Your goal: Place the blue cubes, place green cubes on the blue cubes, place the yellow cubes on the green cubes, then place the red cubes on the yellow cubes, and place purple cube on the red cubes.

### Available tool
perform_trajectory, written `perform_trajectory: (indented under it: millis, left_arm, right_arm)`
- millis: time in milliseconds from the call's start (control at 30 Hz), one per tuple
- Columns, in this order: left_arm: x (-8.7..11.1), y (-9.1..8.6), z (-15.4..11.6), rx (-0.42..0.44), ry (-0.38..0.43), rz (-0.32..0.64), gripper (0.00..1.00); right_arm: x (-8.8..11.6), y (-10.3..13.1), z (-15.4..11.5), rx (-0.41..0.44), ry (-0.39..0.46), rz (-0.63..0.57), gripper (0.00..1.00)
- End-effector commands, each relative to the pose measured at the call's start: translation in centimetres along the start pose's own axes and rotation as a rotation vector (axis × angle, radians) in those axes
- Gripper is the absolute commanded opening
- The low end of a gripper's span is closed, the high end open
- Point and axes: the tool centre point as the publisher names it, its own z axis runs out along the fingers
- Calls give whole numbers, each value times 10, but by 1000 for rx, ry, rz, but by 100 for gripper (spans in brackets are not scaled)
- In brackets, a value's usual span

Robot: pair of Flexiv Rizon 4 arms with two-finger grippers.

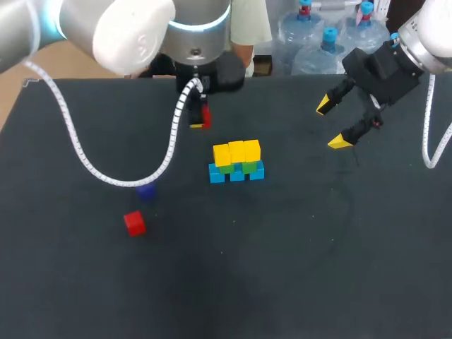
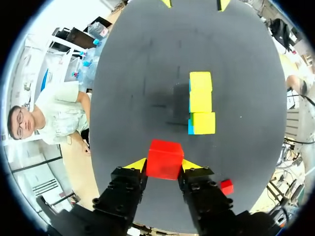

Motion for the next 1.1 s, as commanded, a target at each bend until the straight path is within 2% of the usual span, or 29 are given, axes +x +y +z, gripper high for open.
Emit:
perform_trajectory:
  millis: [33,267,433,633,1100]
  left_arm:
    - [1,2,-8,22,-2,16,0]
    - [-14,-2,-16,63,-7,61,0]
    - [-23,-6,-18,62,-20,96,0]
    - [-19,-5,-18,11,-67,94,0]
    - [-19,-5,-18,10,-58,93,0]
  right_arm:
    - [0,0,0,0,-1,-1,100]
    - [0,0,0,0,-1,-1,100]
    - [0,0,0,0,-1,-1,100]
    - [0,0,0,0,-1,-1,100]
    - [0,0,0,0,-1,-1,100]
